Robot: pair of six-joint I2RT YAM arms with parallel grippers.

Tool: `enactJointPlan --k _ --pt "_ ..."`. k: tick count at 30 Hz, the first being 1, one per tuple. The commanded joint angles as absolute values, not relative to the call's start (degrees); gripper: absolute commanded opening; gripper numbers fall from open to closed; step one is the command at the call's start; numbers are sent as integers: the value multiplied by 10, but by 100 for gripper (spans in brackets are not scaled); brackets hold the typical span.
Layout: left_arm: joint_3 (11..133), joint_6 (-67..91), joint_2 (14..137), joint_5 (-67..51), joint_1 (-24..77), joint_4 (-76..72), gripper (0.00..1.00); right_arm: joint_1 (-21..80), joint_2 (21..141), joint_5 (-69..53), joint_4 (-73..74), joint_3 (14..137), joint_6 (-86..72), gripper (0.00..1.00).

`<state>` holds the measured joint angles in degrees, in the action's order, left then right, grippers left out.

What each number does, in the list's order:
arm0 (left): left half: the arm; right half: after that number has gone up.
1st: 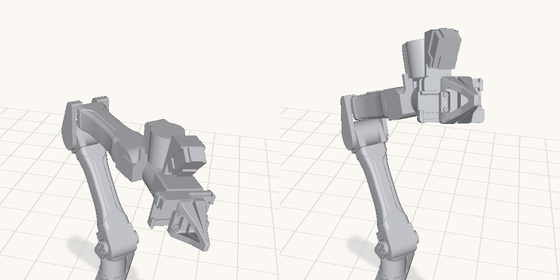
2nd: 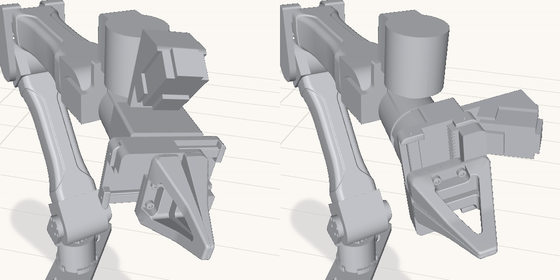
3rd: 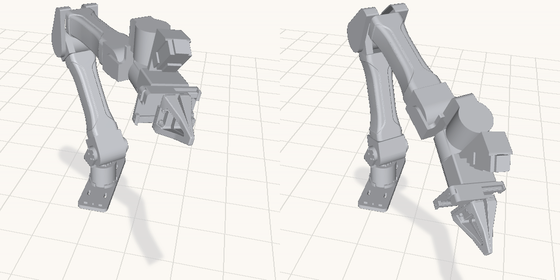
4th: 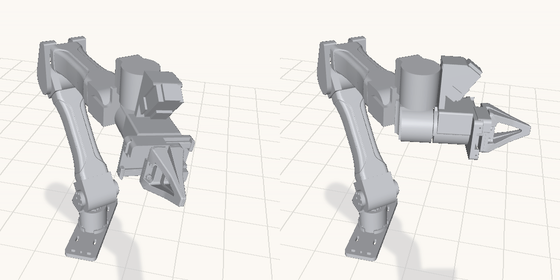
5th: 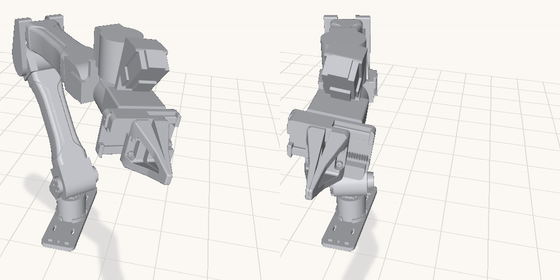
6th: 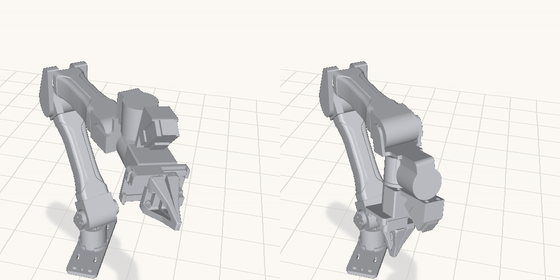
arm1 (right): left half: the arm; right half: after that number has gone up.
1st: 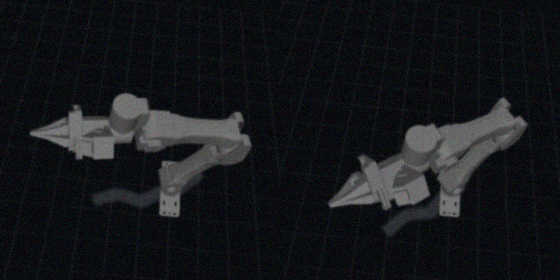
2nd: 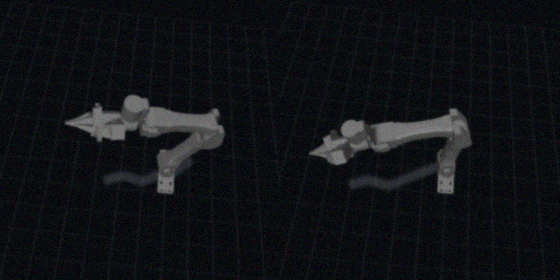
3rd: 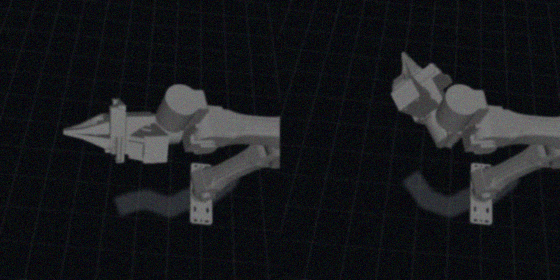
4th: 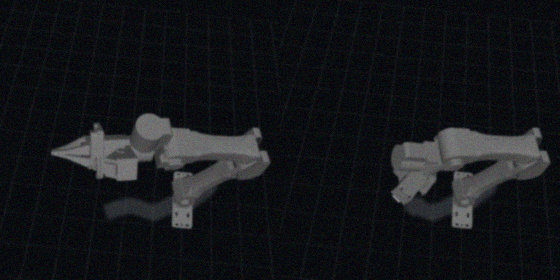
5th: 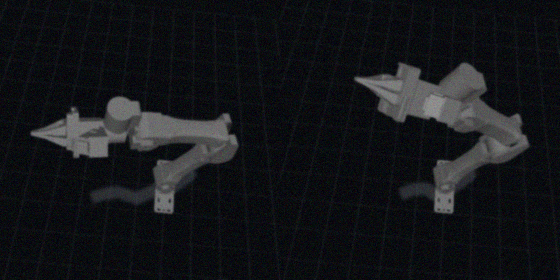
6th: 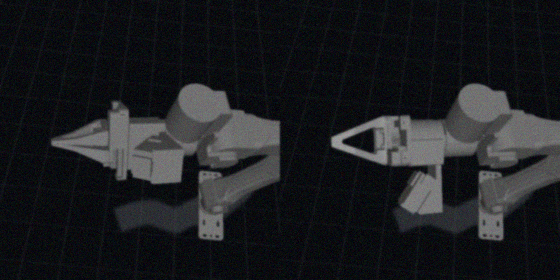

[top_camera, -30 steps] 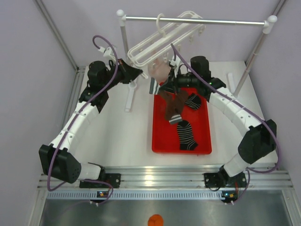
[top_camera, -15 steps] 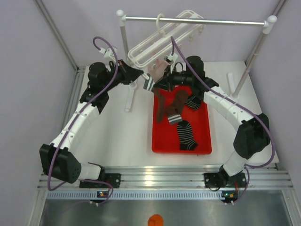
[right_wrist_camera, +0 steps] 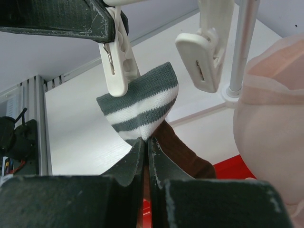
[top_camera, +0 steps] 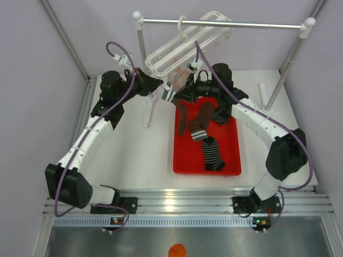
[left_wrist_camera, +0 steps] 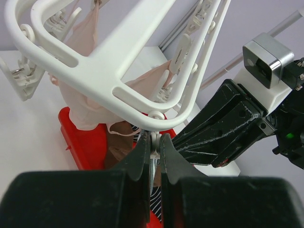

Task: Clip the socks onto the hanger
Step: Clamp the sock onto the hanger.

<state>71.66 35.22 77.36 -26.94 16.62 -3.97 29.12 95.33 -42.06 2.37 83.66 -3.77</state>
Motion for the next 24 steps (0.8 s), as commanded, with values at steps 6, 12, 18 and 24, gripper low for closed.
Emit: enactJointPlan --k 6,12,18,24 --pt "725 330 753 -273 164 -23 0 288 922 -430 -7 834 -22 0" --pt "725 330 753 -274 163 -21 0 288 917 -437 -11 829 -18 0" --pt "722 332 754 -277 163 -18 0 287 918 -440 -36 831 -39 0" --pt "724 339 756 -280 163 -18 0 291 922 -443 -54 838 -54 0"
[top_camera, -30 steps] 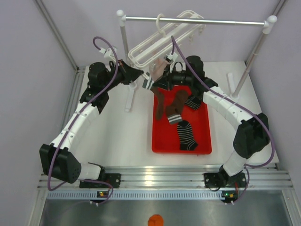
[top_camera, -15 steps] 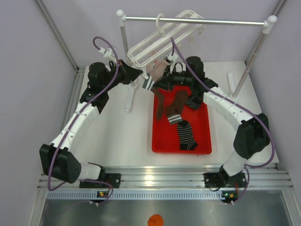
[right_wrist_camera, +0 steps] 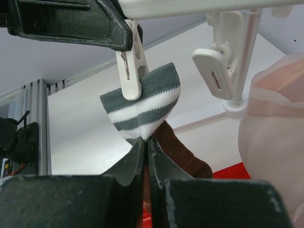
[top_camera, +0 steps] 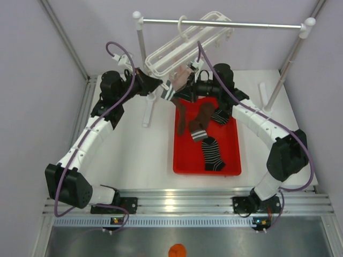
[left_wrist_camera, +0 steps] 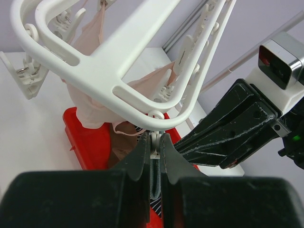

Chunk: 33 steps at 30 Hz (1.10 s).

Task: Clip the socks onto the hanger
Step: Clamp the sock onto the hanger.

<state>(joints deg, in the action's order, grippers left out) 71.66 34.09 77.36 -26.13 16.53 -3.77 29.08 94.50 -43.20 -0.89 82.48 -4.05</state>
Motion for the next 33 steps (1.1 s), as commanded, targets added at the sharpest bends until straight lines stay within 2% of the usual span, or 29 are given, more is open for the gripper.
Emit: enactJointPlan --k 1,8,11,14,15,16,19,22,28,33 --pt "723 341 757 -280 163 -19 0 292 923 -442 -56 838 -54 0" --pt "717 358 758 -285 163 -24 0 303 935 -434 -74 851 -70 0" --pt "714 363 755 -286 163 -25 4 305 940 -431 -81 855 -78 0" --pt "711 370 752 -293 163 -32 19 303 940 -428 -81 855 -82 0" --pt "711 372 751 -294 163 -33 28 304 939 -427 -79 854 -79 0" --pt "709 372 749 -295 163 -37 34 303 938 -425 -76 853 -78 0" --pt "708 364 739 -304 159 -41 45 301 932 -424 -75 847 -73 0" --pt "702 352 723 -308 153 -44 51 291 926 -427 -74 843 -76 0" --pt "664 369 676 -327 99 -84 54 269 922 -436 -68 846 -81 0" --pt "650 295 665 -324 74 -77 50 252 923 -446 -62 848 -75 0"
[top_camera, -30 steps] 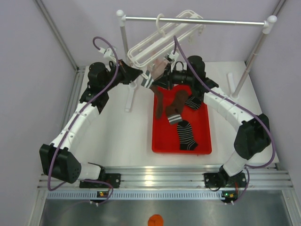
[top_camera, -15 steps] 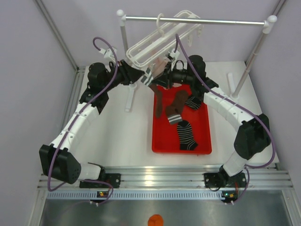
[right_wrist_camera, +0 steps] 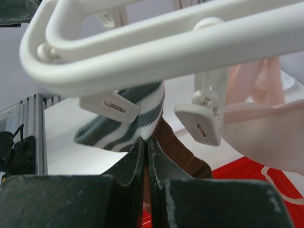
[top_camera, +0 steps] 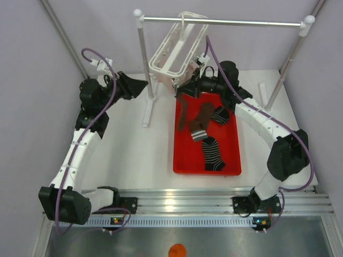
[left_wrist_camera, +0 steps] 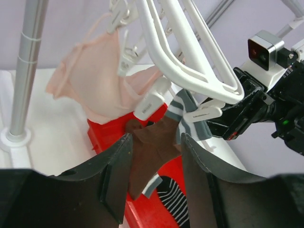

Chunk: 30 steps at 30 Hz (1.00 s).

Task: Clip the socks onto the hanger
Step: Clamp the sock onto the hanger, then open the clamp at the hanger.

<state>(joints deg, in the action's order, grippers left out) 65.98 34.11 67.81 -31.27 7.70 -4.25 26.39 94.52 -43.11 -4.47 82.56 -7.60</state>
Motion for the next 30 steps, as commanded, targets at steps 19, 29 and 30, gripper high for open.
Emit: enactJointPlan --k 19,29,30 --pt "674 238 751 -435 99 -210 54 239 930 -470 -40 861 -56 0" --pt "689 208 769 -385 111 -200 45 239 934 -478 -22 873 -44 0" --pt "691 203 770 -378 111 -192 44 239 934 -479 -21 872 -44 0"
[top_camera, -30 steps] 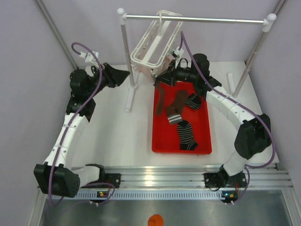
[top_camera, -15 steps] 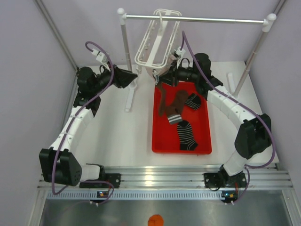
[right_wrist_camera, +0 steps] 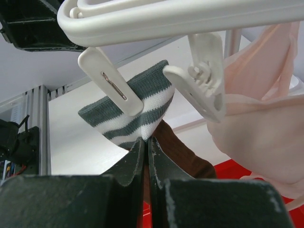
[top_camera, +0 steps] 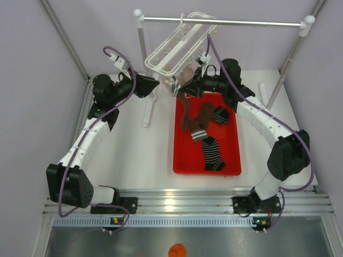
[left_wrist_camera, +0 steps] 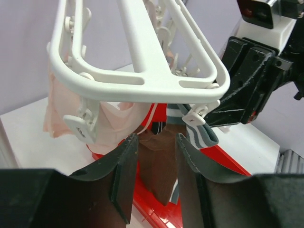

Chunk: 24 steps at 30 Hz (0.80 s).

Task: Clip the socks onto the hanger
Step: Open the clamp at the hanger.

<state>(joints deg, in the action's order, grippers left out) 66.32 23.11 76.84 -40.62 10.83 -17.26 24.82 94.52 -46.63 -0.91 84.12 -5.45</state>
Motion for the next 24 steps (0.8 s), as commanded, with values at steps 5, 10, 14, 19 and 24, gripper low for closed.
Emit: enactJointPlan --k 5,10,14,19,24 --pt "694 174 756 -334 111 -142 36 236 934 -478 -18 875 -43 0" --pt "684 164 723 -286 111 -115 36 236 934 -480 -18 873 -43 0" --pt "692 169 721 -244 111 -95 39 236 935 -482 -18 872 -44 0" --pt "708 191 743 -269 111 -98 42 235 936 -483 -20 872 -45 0" --pt "710 196 761 -263 111 -111 43 235 933 -490 -22 870 -47 0"
